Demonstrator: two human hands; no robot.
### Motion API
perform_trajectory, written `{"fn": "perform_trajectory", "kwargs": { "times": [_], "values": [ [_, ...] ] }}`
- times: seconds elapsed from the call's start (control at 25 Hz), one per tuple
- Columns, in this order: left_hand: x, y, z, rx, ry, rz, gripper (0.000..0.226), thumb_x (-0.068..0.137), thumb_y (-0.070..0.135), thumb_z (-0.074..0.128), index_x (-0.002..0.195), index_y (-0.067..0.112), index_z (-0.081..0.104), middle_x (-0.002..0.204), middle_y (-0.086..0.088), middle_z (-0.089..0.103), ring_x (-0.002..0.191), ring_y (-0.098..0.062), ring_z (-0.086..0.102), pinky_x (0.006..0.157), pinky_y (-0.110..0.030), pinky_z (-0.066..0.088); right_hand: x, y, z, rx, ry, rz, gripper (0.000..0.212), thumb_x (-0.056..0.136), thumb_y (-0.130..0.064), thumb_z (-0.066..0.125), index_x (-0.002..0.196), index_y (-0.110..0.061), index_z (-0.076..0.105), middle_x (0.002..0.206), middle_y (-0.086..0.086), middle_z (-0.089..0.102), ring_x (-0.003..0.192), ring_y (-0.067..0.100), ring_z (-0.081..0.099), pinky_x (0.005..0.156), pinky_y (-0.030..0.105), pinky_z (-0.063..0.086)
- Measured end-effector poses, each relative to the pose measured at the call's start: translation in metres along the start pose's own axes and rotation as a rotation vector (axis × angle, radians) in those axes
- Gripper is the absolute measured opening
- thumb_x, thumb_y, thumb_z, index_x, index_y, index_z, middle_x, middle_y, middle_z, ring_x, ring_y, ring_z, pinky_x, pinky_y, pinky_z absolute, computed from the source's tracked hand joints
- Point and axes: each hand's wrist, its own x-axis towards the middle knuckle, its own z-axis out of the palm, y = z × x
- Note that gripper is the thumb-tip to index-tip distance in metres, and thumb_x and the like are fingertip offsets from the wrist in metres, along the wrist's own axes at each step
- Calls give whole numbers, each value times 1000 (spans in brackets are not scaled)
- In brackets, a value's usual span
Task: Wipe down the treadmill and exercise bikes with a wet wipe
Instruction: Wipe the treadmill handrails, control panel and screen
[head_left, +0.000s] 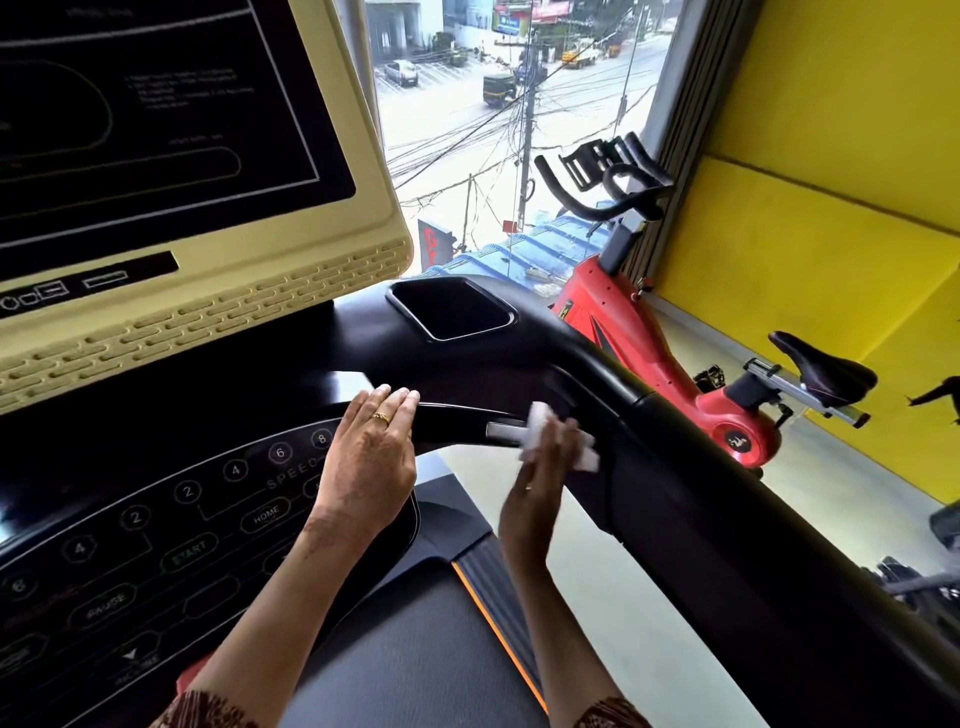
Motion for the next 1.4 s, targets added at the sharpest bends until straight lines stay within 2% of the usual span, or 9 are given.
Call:
{"fn": "perform_trajectory", "kwargs": {
  "times": [0.2,0.32,0.56,0.72,0.84,1.04,1.2,1.32,1.4],
  "values": [
    [0,-1,1,-16,-8,-3,49,79,12,32,113,-4,64,110,-17,68,109,-33,62,104,-36,27,-14,-45,29,264,14,284,54,97,-19,29,144,-13,3,150,-1,-17,140,7,-16,116,19,-1],
    [1,-3,0,-14,-23,16,50,79,13,32,114,-4,64,111,-17,68,110,-32,62,104,-36,27,0,-69,43,319,145,434,57,101,-7,32,146,1,-3,149,7,-24,139,12,-23,109,9,-10],
    [0,-3,0,-22,-21,23,50,79,13,32,113,-3,65,111,-15,68,109,-31,62,104,-36,30,38,-66,30,516,370,887,52,100,-1,30,146,8,7,156,19,0,145,23,6,108,16,8],
    [0,-4,1,-5,-17,36,50,78,12,32,113,-3,65,111,-16,68,108,-32,63,104,-36,25,52,-71,11,697,541,1065,22,98,3,32,106,3,52,106,8,52,91,16,51,80,15,38],
    [1,-7,0,-14,-41,65,45,79,10,40,115,-1,64,115,-14,67,112,-31,61,105,-34,23,70,-56,-10,759,725,1108,37,91,11,30,69,-18,37,73,-3,43,62,7,40,59,14,35],
    [-10,-28,-18,-47,-23,86,44,82,12,41,118,1,63,125,-16,61,120,-31,55,108,-34,20,25,-95,31,890,251,1144,34,95,7,35,72,-17,42,75,1,47,73,16,47,82,34,46],
    [-28,-48,-33,-24,-16,32,48,84,16,36,123,5,61,131,-17,56,123,-31,53,109,-36,19,5,-124,34,732,-124,1039,38,94,10,38,64,-13,42,65,1,43,61,13,43,56,21,41],
    [-35,-51,-37,-34,-16,-9,50,84,17,34,124,4,60,131,-16,57,123,-31,52,109,-37,20,-8,-124,9,362,-420,708,35,92,1,51,64,-15,64,65,0,56,66,12,52,68,30,45],
    [-35,-49,-37,-49,-15,-46,51,84,18,33,124,2,60,130,-15,58,123,-31,52,110,-36,19,-3,-125,-1,129,-401,303,26,88,4,51,88,-10,74,77,2,66,75,13,61,72,28,45]
  ]
}}
